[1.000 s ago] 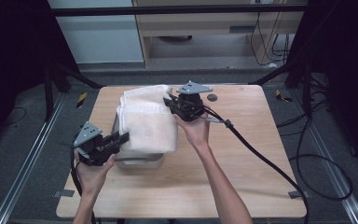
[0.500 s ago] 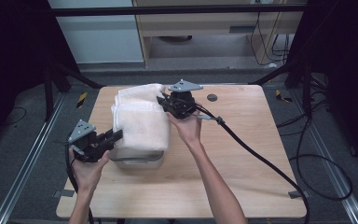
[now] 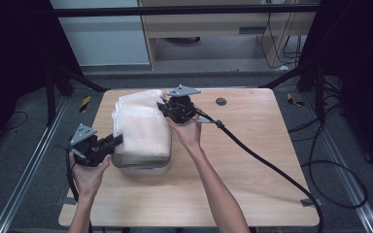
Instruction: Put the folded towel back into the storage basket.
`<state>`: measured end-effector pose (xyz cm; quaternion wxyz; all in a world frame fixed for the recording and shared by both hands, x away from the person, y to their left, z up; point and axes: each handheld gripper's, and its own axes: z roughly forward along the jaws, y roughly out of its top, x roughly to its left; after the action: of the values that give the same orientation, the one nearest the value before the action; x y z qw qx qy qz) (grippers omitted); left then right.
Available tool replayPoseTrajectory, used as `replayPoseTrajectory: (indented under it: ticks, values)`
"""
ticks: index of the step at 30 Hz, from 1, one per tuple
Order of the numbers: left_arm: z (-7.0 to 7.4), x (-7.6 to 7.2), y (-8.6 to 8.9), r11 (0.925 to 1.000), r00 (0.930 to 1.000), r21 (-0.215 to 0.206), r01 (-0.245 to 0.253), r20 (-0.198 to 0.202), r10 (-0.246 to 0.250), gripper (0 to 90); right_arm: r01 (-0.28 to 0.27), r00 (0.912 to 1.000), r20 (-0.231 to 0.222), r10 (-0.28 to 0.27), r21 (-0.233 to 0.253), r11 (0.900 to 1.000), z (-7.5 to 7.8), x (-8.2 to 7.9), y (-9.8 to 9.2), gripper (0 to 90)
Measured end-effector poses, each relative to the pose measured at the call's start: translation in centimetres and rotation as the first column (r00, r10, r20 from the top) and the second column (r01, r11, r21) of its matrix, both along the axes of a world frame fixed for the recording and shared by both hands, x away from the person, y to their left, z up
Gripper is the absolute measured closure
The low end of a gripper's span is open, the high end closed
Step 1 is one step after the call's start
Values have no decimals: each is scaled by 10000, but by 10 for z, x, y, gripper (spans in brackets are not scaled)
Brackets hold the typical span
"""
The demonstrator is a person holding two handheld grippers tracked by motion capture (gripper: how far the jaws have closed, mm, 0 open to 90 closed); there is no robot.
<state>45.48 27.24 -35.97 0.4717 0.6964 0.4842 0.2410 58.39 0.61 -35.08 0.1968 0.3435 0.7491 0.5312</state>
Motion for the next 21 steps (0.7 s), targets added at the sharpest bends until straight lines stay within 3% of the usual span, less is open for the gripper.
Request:
replayPoseTrajectory:
  ticks: [21]
  values:
    - [-28, 16, 2, 9981, 9968, 569, -230, -746, 272, 744, 158, 9978, -643, -187, -455, 9988, -34, 15, 13, 768]
